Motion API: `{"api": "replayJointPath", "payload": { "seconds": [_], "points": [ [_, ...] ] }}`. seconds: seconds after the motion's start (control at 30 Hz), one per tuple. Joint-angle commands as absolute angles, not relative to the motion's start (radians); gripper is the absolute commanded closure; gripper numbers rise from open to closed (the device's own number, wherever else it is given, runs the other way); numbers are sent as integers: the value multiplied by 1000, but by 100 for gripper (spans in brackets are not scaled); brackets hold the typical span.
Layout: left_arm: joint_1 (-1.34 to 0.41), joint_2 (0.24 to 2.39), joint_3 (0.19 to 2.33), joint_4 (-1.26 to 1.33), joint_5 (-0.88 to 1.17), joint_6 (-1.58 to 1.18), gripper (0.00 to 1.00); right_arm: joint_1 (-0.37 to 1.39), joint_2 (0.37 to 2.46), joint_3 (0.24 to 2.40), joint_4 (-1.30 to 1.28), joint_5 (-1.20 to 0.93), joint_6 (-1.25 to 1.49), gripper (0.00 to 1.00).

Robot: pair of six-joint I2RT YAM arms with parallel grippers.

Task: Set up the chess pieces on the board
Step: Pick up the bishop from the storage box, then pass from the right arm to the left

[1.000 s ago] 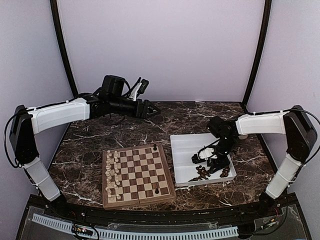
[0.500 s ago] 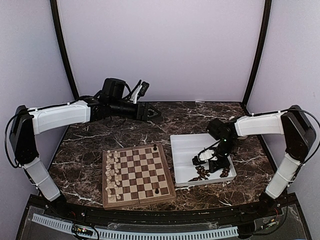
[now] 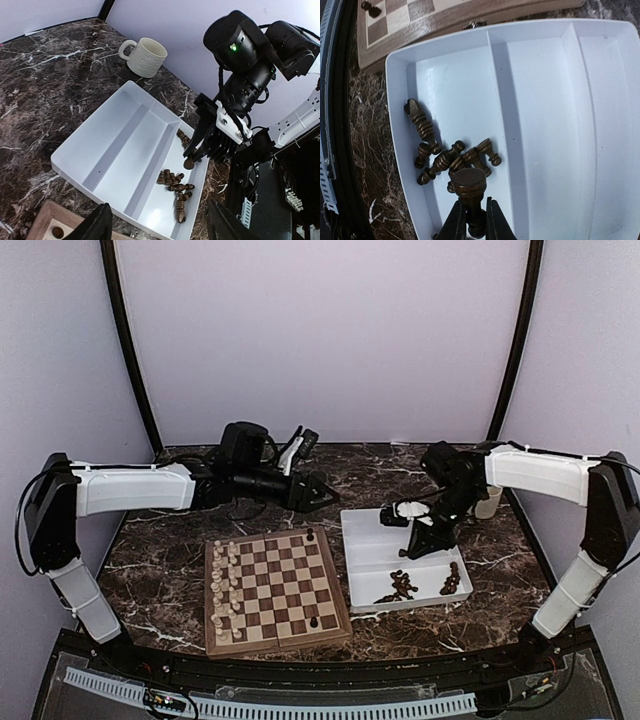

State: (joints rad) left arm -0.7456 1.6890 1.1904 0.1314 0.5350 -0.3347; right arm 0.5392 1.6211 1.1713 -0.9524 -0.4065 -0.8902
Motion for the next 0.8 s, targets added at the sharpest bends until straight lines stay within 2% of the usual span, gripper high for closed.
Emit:
{"api": "replayJointPath", "payload": {
  "seconds": [0.0, 0.13, 0.33, 0.67, 0.77],
  "points": [
    [-779, 1728, 1182, 270, 616, -403, 33, 537, 1625, 1286, -971, -527, -751, 88],
    [-788, 1793, 1193, 354, 680, -478, 33, 538, 1660, 1404, -949, -593, -656, 87],
    [-788, 1865, 1252, 381, 767, -569, 37, 586, 1732, 1557, -936, -546, -606, 87],
    [-787, 1893, 1261, 452, 821, -674, 46, 677, 1769, 1602, -949, -497, -653, 86],
    [-785, 1897, 1267, 435, 808, -683, 53, 684, 1769, 1612, -954, -504, -655, 86]
  ]
}}
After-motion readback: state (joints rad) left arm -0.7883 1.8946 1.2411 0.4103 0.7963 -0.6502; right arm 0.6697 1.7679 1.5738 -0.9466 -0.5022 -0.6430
